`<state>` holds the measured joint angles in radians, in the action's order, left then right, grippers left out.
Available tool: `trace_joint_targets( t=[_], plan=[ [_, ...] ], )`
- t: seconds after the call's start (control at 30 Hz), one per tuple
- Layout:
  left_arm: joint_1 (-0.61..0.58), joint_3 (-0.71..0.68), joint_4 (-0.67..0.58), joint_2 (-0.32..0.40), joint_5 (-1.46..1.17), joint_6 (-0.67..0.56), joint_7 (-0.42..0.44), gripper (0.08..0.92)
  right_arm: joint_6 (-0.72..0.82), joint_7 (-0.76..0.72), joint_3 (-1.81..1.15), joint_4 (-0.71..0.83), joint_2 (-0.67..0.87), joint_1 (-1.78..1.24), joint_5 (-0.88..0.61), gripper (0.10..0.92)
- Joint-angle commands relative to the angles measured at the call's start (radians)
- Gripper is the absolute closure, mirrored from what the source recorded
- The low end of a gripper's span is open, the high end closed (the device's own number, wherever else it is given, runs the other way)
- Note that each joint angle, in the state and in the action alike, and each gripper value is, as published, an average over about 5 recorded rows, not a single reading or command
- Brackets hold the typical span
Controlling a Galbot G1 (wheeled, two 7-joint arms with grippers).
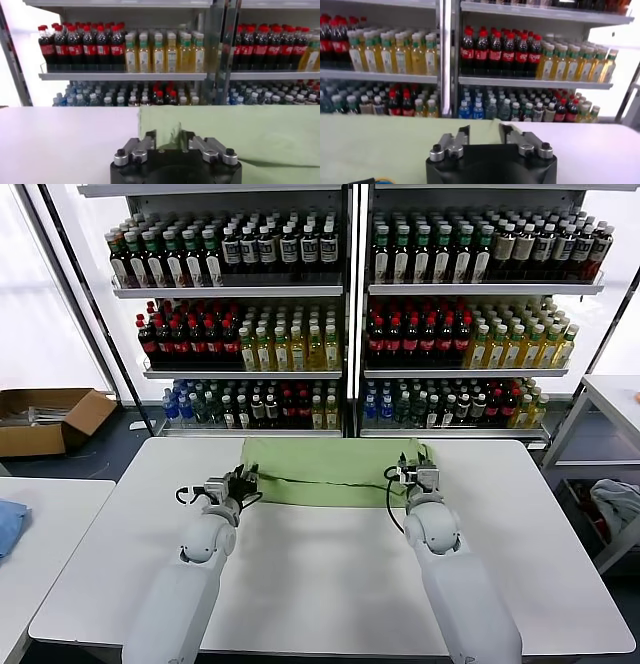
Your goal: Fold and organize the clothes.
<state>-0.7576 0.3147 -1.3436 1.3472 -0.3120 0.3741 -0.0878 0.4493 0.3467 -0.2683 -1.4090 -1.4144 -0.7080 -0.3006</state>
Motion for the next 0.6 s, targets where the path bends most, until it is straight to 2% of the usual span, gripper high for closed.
trace_joint_targets(
  t=[0.03,0.27,0.43,0.6],
  plan=[
    [-0.034,0.003,-0.107,-0.005,0.005,0.043,-0.019,0.523,0.029,0.082,-0.001,-0.034,-0.011,0.000,-0.066,0.408],
    [-0.121,0.005,-0.216,-0.021,0.016,0.077,-0.020,0.324,0.071,0.086,-0.034,-0.216,0.075,-0.148,-0.039,0.225],
    [-0.166,0.017,-0.238,-0.029,0.032,0.080,-0.018,0.201,0.070,0.080,-0.066,-0.310,0.111,-0.254,-0.039,0.203],
    [-0.177,0.026,-0.226,-0.032,0.039,0.084,-0.017,0.178,0.072,0.079,-0.086,-0.339,0.137,-0.313,-0.037,0.203]
  ],
)
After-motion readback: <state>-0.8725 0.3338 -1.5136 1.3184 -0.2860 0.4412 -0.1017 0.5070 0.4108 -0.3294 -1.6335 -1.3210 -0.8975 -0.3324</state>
